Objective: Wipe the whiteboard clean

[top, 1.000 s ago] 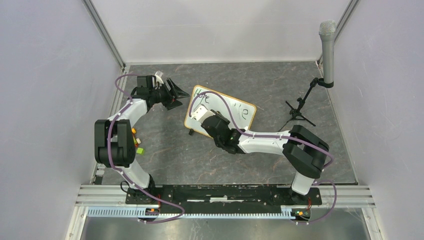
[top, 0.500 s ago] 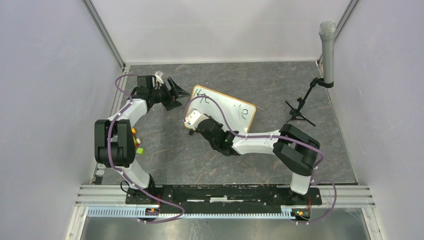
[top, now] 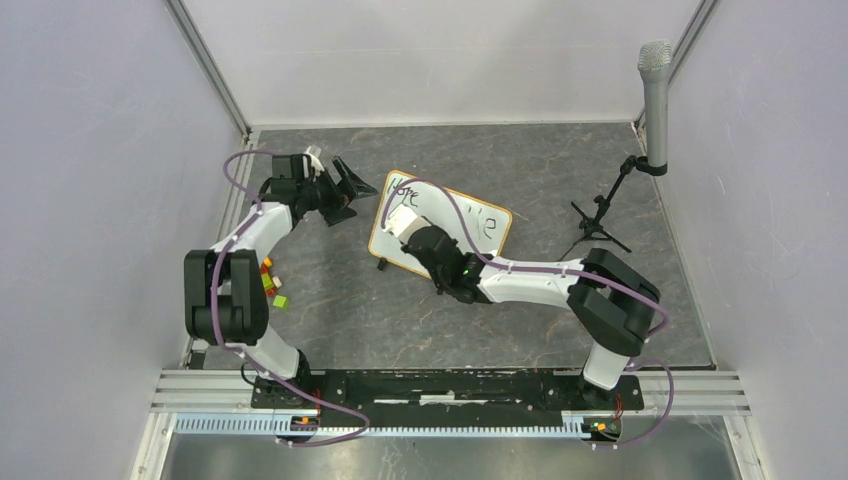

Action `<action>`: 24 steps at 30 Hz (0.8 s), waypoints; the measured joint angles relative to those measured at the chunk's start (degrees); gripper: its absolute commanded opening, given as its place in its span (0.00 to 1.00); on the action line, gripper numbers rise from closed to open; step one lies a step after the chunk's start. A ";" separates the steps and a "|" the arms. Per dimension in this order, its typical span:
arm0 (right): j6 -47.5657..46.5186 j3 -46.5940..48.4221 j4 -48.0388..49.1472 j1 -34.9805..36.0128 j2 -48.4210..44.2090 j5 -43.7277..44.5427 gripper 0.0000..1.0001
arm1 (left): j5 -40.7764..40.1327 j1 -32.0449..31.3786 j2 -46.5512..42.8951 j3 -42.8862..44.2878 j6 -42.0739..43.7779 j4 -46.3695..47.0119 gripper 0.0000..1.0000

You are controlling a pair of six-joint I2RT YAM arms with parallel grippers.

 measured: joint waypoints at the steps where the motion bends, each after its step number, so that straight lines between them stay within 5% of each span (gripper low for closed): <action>1: 0.52 -0.42 -0.07 -0.57 -0.96 -0.37 0.33 | -1.25 -0.04 -1.53 -0.90 0.09 -0.35 0.99; 9: 3.02 -2.86 0.26 -2.40 -3.91 -2.95 0.33 | -6.91 -1.55 -15.89 -15.43 -0.98 1.11 0.78; 13: 3.61 -3.61 0.68 -2.80 -4.39 -4.24 0.33 | -13.51 -7.45 -19.32 -19.85 -1.03 -0.31 0.78; 18: 4.42 -4.44 1.27 -3.37 -5.16 -5.66 0.33 | -19.71 -15.91 -18.67 -20.06 -0.90 -0.20 0.74; 24: 5.11 -5.05 1.36 -3.82 -5.84 -6.80 0.33 | -22.29 -17.20 -12.44 -20.26 -0.85 1.84 0.63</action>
